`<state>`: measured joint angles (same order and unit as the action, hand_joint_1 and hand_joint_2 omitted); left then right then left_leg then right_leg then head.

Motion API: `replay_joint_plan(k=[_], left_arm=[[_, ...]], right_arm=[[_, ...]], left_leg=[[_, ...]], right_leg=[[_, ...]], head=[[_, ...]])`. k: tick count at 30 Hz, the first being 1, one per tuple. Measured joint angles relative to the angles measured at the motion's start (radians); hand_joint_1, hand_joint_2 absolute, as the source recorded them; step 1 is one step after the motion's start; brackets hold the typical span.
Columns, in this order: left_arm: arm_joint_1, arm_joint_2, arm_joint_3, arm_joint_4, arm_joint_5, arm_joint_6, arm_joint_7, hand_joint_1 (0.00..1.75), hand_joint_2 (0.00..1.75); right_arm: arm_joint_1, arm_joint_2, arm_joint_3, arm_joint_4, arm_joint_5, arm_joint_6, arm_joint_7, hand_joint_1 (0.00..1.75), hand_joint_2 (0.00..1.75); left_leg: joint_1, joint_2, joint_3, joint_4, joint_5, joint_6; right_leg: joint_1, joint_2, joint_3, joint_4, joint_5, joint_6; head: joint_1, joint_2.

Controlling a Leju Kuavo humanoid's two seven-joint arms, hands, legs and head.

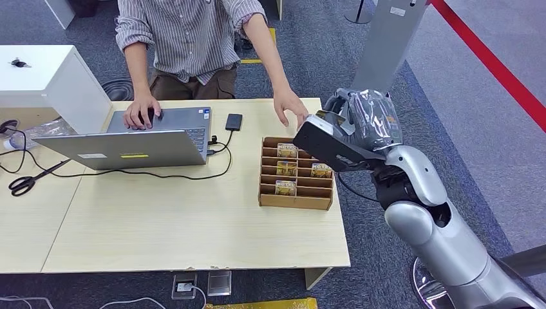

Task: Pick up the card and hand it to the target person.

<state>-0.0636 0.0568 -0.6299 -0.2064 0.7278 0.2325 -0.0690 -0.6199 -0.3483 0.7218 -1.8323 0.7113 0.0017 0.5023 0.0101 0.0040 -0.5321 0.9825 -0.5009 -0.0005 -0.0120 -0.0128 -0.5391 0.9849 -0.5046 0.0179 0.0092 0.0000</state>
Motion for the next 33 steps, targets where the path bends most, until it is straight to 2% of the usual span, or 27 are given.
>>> replay_joint_plan(k=[6,10,15,18,28,31,32,33], left_arm=[[-0.002,0.000,-0.019,0.000,0.000,-0.011,-0.004,0.00,0.00],[-0.005,0.000,-0.028,0.000,0.001,-0.012,-0.008,0.00,0.00],[-0.009,-0.001,-0.045,0.000,0.002,-0.011,-0.015,0.00,0.00],[-0.010,-0.001,-0.051,0.000,0.006,-0.011,-0.017,0.00,0.00],[-0.011,-0.001,-0.070,0.000,0.022,-0.011,-0.018,0.00,0.00],[-0.011,-0.001,-0.071,0.000,0.024,-0.010,-0.018,0.00,1.31],[-0.010,-0.001,-0.071,0.000,0.024,-0.009,-0.018,0.00,1.31],[-0.010,-0.001,-0.071,0.000,0.026,-0.010,-0.021,0.00,0.87]], right_arm=[[-0.051,0.003,0.004,-0.022,-0.076,-0.050,-0.101,1.75,1.75],[-0.063,0.030,0.019,0.057,-0.049,-0.180,-0.190,1.75,1.75],[-0.066,0.085,0.039,0.221,0.028,-0.389,-0.273,1.75,1.75],[-0.066,0.113,0.050,0.318,0.044,-0.461,-0.301,1.75,1.75],[-0.076,0.175,0.077,0.543,0.053,-0.521,-0.327,1.75,1.75],[-0.078,0.185,0.084,0.574,0.056,-0.524,-0.326,0.44,1.75],[-0.079,0.189,0.086,0.582,0.057,-0.525,-0.326,0.00,1.75],[-0.080,0.191,0.088,0.590,0.056,-0.526,-0.326,0.00,1.75]], left_leg=[[0.000,0.000,-0.001,0.000,0.000,0.000],[0.000,0.000,-0.001,0.000,0.000,0.000],[0.000,-0.001,-0.001,0.000,0.001,0.000],[0.000,-0.001,-0.001,0.000,0.001,0.001],[0.000,-0.001,-0.001,0.000,0.001,0.001],[0.000,-0.001,-0.001,0.000,0.001,0.001],[0.000,-0.001,-0.001,0.000,0.001,0.001],[0.000,-0.001,-0.001,0.000,0.001,0.001]], right_leg=[[0.000,0.000,0.000,0.000,0.000,0.000],[0.000,0.000,0.001,0.001,0.000,0.000],[0.000,-0.001,0.000,0.001,0.000,0.000],[0.000,-0.001,0.000,0.001,0.000,0.000],[0.000,-0.001,0.000,0.001,0.000,0.000],[0.000,-0.001,0.000,0.001,0.000,0.000],[0.000,-0.001,0.000,0.001,0.000,0.000],[0.000,-0.001,0.000,0.001,0.000,-0.001]], head=[[0.000,0.000],[0.001,0.000],[0.000,0.000],[0.000,0.000],[0.001,0.000],[0.000,0.000],[0.000,0.000],[0.000,0.000]])
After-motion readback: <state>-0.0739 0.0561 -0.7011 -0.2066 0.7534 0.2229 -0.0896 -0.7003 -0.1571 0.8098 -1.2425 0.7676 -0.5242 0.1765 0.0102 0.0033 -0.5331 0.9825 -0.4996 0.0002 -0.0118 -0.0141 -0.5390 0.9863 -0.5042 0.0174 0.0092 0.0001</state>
